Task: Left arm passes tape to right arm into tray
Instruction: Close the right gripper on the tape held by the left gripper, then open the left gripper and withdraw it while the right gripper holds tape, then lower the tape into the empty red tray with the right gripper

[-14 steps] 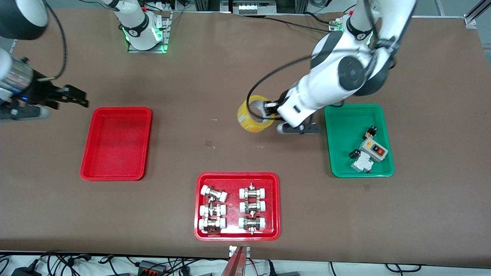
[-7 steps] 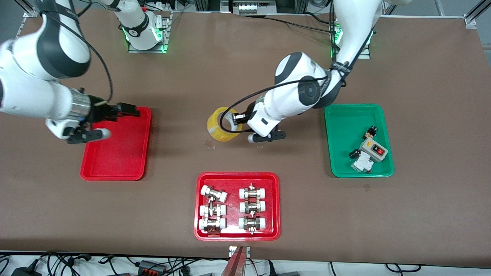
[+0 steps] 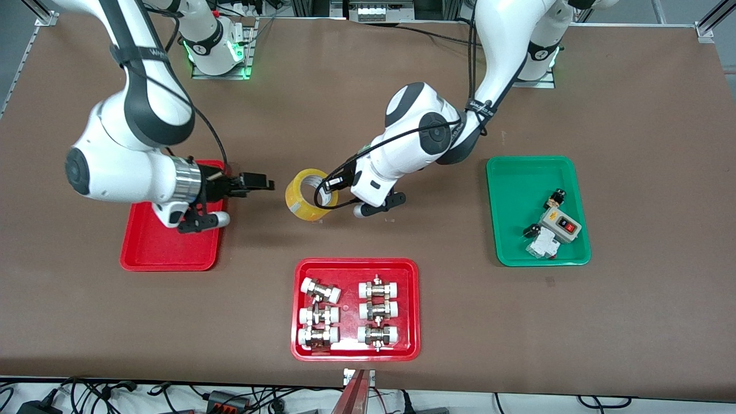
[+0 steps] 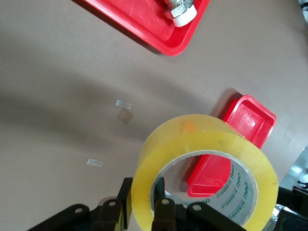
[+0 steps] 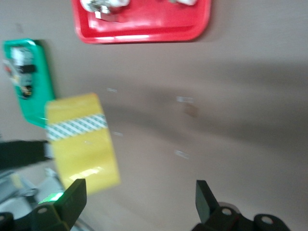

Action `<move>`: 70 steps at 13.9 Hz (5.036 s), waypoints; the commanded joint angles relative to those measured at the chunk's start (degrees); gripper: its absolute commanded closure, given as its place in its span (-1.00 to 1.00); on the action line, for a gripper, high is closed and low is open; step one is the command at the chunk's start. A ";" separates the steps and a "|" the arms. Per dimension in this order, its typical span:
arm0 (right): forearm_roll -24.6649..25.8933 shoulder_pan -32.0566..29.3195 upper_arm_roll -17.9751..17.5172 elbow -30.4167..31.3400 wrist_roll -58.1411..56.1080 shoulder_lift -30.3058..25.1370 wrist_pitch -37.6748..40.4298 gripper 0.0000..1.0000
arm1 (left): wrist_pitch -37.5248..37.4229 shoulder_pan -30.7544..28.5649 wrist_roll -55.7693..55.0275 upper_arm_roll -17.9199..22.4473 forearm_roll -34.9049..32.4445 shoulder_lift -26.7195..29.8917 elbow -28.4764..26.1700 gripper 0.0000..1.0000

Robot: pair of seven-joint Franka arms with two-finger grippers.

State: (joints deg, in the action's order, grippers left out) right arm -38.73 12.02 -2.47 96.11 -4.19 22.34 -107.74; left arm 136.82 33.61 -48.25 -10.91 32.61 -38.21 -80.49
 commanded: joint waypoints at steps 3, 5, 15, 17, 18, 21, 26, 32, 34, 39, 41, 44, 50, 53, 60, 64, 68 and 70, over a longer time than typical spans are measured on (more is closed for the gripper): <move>-6.18 -0.51 0.28 -3.83 -4.24 2.89 0.42 -1.00 | 2.93 1.19 -0.70 0.54 1.67 -1.25 2.27 1.00; -6.44 -0.16 0.19 -4.61 -5.38 3.32 0.33 -1.00 | 3.01 1.19 -0.71 0.54 1.58 -1.43 2.27 1.00; -7.67 0.63 0.19 -4.97 -12.07 5.34 0.69 -1.00 | 3.19 1.63 -0.79 0.54 1.50 -3.98 5.78 1.00; -7.76 0.63 0.19 -5.32 -12.07 5.35 0.69 -1.00 | 4.50 1.72 -1.06 0.54 1.58 -4.15 5.87 1.00; -7.76 0.63 0.19 -5.41 -12.07 5.35 0.69 -1.00 | 5.38 1.72 -1.84 0.54 1.58 -4.50 5.87 1.00; -7.76 0.63 0.19 -5.32 -13.38 5.52 0.60 -1.00 | 5.56 2.25 -2.20 0.54 1.58 -4.86 6.40 1.00; -7.76 0.54 0.19 -5.32 -14.53 5.79 1.04 -0.13 | 5.56 2.16 -2.99 0.63 1.50 -4.86 6.40 1.00; -7.67 0.54 0.19 -6.03 -13.91 5.79 1.13 0.43 | 5.56 2.16 -3.08 0.54 1.50 -4.77 6.40 0.99; -7.67 0.54 0.19 -6.03 -14.44 5.79 1.13 0.46 | 5.56 1.99 -3.52 0.54 1.58 -4.68 6.40 0.58; -7.67 0.54 0.19 -6.03 -14.70 5.79 1.13 0.49 | 3.38 -1.60 0.08 0.63 0.35 -1.18 5.61 -1.00; -7.67 0.54 0.27 -6.03 -14.70 5.79 1.13 0.49 | -2.49 -3.72 1.30 0.97 0.18 0.67 5.78 -1.00; -7.67 0.63 0.28 -6.03 -14.62 5.87 1.04 0.49 | -10.05 -7.23 9.20 1.50 0.09 3.49 5.25 -1.00; -6.97 -5.06 0.80 -4.98 -14.26 7.28 1.12 0.48 | -40.53 -18.31 19.07 1.68 -11.06 12.45 5.87 -1.00; -6.71 -12.52 0.89 -2.08 -14.18 6.93 2.52 0.48 | -53.11 -21.83 20.81 0.80 -26.23 17.71 6.22 -1.00; 1.89 -28.10 0.89 -0.84 -15.31 7.46 10.27 0.48 | -55.45 -31.76 38.14 0.80 -33.75 26.76 -2.88 -1.00; 4.46 -32.14 0.89 -0.49 -24.26 11.40 10.27 0.47 | -47.00 -34.31 38.32 0.72 -33.92 33.56 -13.22 -1.00; 3.84 -32.50 0.80 -0.66 -27.71 13.34 10.09 0.47 | -46.65 -37.11 38.23 1.25 -37.52 31.36 -10.40 -1.00; 3.58 -32.59 0.80 -0.84 -29.63 15.01 9.57 0.45 | -46.99 -37.39 39.98 0.37 -36.39 32.75 -9.34 -1.00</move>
State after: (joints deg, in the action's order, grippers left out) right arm -34.71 -19.52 -0.62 95.96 -31.64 36.62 -98.43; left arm 90.03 -2.78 -9.91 -9.14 -3.27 -7.15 -90.52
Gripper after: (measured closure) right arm 0.454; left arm 0.000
